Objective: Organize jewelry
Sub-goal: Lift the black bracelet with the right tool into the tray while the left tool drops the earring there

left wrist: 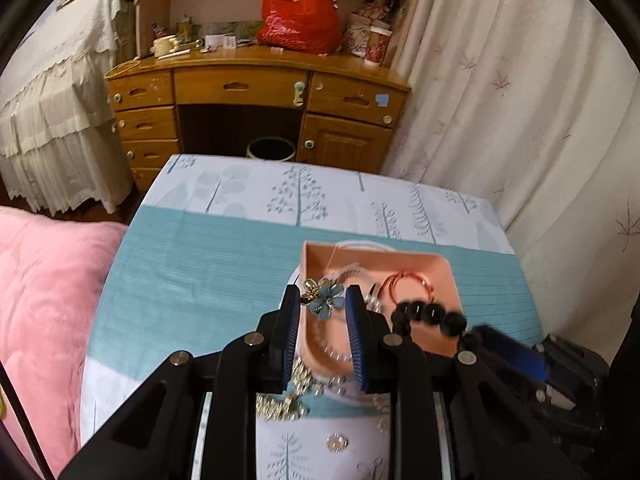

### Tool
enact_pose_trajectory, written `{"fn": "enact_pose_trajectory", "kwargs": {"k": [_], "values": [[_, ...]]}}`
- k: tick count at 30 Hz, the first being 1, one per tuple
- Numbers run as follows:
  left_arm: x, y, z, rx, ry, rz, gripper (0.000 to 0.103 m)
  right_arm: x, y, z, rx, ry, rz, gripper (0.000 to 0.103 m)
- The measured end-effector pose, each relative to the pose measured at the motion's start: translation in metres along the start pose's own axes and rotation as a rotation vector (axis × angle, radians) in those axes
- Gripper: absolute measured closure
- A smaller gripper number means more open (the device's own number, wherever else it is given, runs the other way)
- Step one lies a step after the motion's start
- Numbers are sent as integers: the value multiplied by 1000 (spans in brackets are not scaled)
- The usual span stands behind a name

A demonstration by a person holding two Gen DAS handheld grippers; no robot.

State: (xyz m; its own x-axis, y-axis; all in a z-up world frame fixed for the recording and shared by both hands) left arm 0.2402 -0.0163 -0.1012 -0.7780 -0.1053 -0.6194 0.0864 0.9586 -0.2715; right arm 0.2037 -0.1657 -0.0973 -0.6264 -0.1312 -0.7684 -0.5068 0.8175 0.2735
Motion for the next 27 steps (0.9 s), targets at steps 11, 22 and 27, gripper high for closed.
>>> {"fn": "enact_pose_trajectory", "kwargs": {"k": [11,22,27], "values": [[-11,-25,20,109,29,65,81,-18,-27,-3,196,-79,42,87],[-2,-18,24,42,79,72,22,-1,-49,-9,352,-41,105,70],[7,-6,24,37,101,32,22,17,-51,-10,353,3,152,58]]}}
Point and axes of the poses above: each gripper's, at about its wrist camera, not at the fingertips, and z roughly the way its jaws point, y to its left, x to its underside, the point moved 3 cm from there along z, roughly the way its jaws point, and after that the axes turned 6 degrees about x, right-handed, at the moved point
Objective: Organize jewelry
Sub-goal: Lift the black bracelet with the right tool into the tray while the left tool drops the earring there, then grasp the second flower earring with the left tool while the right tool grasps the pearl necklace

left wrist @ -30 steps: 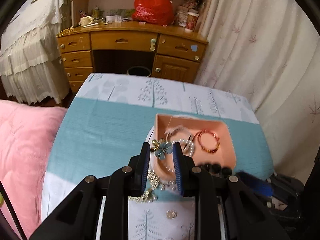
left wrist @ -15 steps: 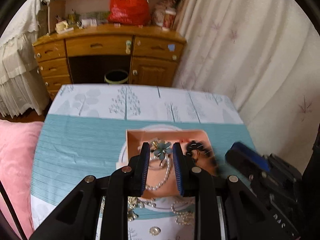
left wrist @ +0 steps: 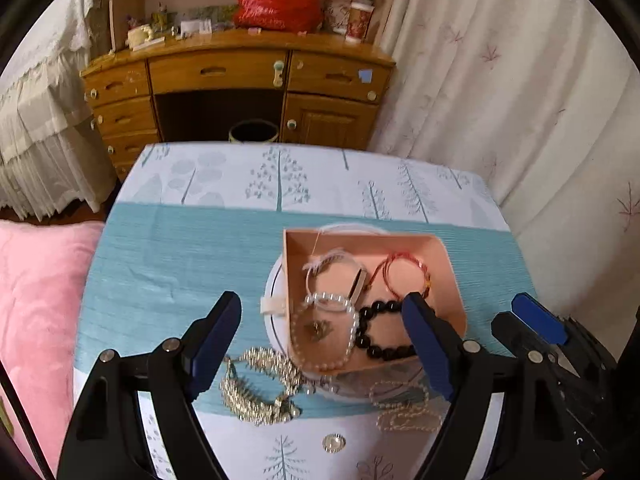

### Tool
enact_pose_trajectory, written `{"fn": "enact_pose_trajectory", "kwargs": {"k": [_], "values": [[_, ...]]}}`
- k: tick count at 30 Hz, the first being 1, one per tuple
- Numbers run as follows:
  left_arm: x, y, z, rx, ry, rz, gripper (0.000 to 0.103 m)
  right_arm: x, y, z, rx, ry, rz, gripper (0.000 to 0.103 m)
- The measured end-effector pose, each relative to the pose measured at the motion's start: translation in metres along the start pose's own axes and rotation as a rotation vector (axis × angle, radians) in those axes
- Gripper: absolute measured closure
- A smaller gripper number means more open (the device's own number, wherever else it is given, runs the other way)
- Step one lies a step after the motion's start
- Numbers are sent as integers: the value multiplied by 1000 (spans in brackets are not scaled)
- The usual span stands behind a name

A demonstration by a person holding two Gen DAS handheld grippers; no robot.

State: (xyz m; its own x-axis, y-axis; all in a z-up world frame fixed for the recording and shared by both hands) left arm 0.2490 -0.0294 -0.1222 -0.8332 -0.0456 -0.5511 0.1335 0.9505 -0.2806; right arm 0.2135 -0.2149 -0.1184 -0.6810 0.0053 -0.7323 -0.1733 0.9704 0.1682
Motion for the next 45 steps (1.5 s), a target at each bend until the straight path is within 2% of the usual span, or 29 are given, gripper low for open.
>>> {"fn": "enact_pose_trajectory", "kwargs": {"k": [2,4,6,12,15,25,27,29,31,32,34,37,39,43,45], "values": [[10,5,1,-10,29,2,22,6,-1,0,12,24,10,57],[20,9,1,-31,49,13,22,15,-3,-1,17,46,40,44],[33,12,1,-47,75,19,22,25,-6,1,21,65,79,36],[74,18,1,-60,163,26,22,65,-12,19,71,247,162,34],[96,20,-4,-73,175,14,22,81,-10,20,76,292,172,34],[168,17,-16,-41,221,1,22,120,3,18,111,385,64,34],[177,16,-15,-50,235,2,22,125,8,17,134,392,12,34],[182,14,-15,-51,228,11,22,130,16,16,178,382,-96,34],[186,11,-15,-45,208,33,22,135,24,15,183,374,-188,33],[187,9,-15,-50,196,54,23,137,28,15,176,374,-219,33],[188,5,-14,-72,184,106,32,140,32,15,174,362,-255,33],[191,-1,-9,-124,179,199,41,141,34,15,158,359,-263,31],[194,-4,-7,-133,178,242,47,141,34,16,160,350,-256,27],[196,-5,-7,-108,176,254,61,141,33,18,160,330,-250,20],[196,-3,-7,-84,177,226,63,139,33,21,161,318,-246,17]]}}
Point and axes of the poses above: each gripper's, at about its wrist camera, not at the fingertips, and z roughly the way its jaws point, y to its left, x to its underside, the point moved 3 cm from there along z, roughly the way its jaws point, and after that the axes turned 6 degrees about x, right-handed, at the moved point
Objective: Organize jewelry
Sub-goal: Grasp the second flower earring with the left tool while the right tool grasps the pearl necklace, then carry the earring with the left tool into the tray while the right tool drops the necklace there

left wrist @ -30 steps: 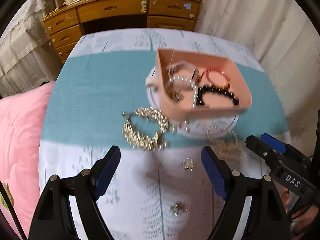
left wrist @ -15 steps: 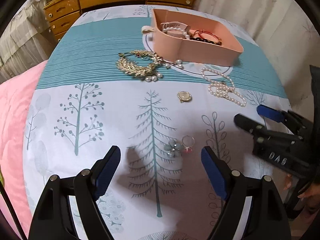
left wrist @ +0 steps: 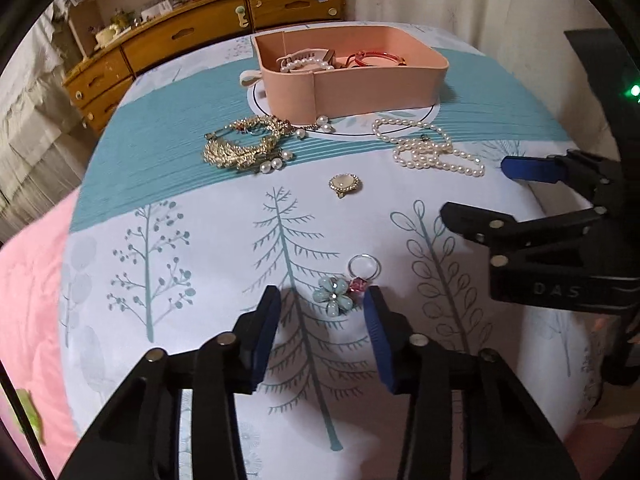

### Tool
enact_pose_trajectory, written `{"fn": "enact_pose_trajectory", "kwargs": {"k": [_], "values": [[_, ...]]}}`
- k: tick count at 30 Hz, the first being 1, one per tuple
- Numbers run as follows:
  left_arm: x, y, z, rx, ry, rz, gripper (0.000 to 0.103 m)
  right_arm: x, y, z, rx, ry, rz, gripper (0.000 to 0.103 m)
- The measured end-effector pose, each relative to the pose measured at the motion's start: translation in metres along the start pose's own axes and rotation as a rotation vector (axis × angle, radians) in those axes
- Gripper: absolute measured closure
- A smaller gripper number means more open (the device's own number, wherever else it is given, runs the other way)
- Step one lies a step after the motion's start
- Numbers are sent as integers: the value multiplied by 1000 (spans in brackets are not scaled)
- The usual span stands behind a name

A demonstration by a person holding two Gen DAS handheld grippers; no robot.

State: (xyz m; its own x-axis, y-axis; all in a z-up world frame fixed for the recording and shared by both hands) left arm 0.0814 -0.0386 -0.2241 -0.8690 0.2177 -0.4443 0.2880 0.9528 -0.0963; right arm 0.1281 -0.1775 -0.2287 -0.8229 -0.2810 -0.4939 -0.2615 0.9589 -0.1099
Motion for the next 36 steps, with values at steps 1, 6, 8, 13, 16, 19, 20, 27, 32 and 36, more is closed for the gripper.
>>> {"fn": "enact_pose_trajectory", "kwargs": {"k": [1,6,8,13,16,19,20,27,32,36], "values": [[0,1,0,11,-1,-15,65,-2,0,1,0,-3,1,15],[-1,13,-1,26,-20,-71,85,-9,2,6,7,-23,16,12],[-2,17,-1,43,-25,-85,85,-12,3,7,9,-31,21,12],[-3,21,-1,43,-33,-72,85,-22,11,12,4,-64,17,12],[-4,20,0,29,-33,-57,85,-30,17,17,1,-89,13,12],[-5,20,1,30,-36,-56,85,-36,20,19,3,-98,18,16],[-5,20,1,34,-36,-58,85,-37,22,19,3,-101,18,19],[-10,27,3,35,-42,-41,85,-43,38,12,-34,-76,-47,90],[-13,38,3,38,-45,-82,85,-46,36,12,-55,-52,-15,94],[-23,52,3,27,-60,-142,85,-50,31,14,-87,-10,49,95]]}}
Point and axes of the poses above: each gripper's, at about its wrist camera, not at the fingertips, and z roughly the way its jaws point, y to its left, x to its underside, the point moved 3 cm from there along z, roughly the way its jaws point, and after that the axes turned 6 degrees about x, right-handed, at the moved point
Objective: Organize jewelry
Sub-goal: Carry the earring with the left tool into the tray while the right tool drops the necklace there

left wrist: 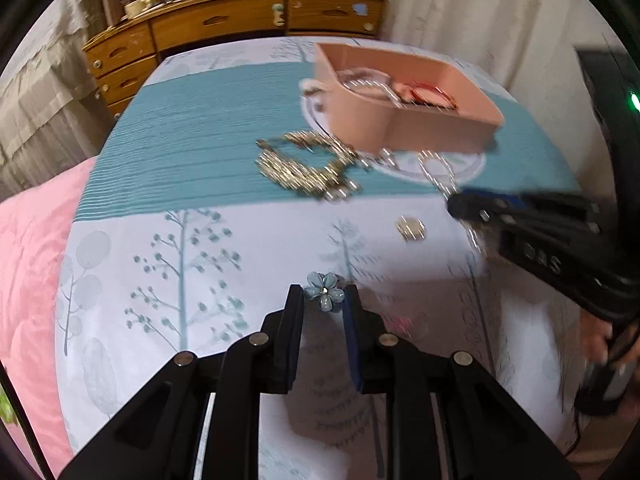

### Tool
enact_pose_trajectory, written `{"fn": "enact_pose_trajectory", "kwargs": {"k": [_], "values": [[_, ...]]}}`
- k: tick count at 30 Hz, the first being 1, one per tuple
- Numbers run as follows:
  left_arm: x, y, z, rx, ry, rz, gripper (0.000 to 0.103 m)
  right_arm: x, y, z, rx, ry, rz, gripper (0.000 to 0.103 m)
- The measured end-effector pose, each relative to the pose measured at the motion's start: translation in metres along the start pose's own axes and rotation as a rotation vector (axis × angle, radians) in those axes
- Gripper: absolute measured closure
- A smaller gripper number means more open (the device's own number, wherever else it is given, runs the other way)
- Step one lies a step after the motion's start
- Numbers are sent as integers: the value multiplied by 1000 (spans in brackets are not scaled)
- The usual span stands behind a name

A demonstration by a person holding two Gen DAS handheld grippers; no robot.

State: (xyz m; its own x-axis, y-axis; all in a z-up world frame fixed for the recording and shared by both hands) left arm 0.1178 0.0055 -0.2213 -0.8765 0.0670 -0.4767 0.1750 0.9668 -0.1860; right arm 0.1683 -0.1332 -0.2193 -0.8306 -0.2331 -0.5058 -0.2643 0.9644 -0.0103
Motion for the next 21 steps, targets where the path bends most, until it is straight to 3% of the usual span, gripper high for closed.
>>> {"fn": "enact_pose_trajectory", "kwargs": {"k": [7,14,21], "values": [[-35,22,-5,-11,-45,-58,85,-5,-6,-9,-122,13,129,98],[-74,18,-9,-61,-25,46,85,-18,-6,-33,-153,-28,122,98],[-122,3,-23,-28,-115,58,85,-52,-21,-61,-237,-19,200,98]]}}
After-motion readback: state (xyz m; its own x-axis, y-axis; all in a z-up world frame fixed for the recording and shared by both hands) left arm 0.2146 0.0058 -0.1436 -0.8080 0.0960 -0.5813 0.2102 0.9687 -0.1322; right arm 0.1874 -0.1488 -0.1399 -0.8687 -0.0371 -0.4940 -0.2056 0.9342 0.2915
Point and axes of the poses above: each gripper's, at about its wrist camera, not at the fingertips, and z roughly the way its jaws point, y to its left, x to its underside, the point moved 3 cm from there along z, roughly the way its jaws point, and after that the axes turned 6 degrees about x, right-handed, at the moved point
